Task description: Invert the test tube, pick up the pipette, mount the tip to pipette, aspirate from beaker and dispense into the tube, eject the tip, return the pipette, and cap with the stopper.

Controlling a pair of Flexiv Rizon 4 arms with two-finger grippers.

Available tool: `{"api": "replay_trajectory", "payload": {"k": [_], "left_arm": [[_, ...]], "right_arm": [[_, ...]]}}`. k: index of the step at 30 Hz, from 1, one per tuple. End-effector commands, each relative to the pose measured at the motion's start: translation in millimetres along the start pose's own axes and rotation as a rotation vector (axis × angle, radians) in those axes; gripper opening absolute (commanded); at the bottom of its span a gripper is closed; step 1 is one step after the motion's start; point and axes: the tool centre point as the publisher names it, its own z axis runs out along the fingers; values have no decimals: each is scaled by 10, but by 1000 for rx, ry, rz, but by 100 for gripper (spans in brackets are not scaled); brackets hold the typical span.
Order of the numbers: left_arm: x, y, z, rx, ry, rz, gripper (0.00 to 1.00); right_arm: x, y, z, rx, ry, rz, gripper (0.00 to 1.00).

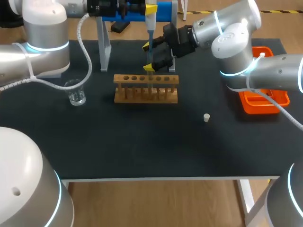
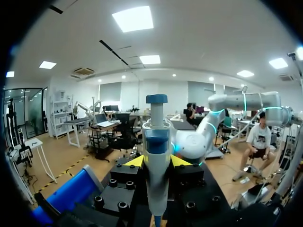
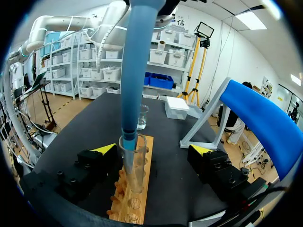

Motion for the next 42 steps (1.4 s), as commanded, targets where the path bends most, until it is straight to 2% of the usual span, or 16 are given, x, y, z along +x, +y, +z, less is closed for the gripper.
{"api": "replay_trajectory", "payload": {"k": [1, 42], "left_arm": [[-7, 27, 18, 7, -3, 2, 0], [-4, 108, -4, 17, -21, 4, 0]], "right_arm": [[-5, -1, -4, 1, 2, 0, 100], [-5, -1, -4, 1, 2, 0, 100]]}}
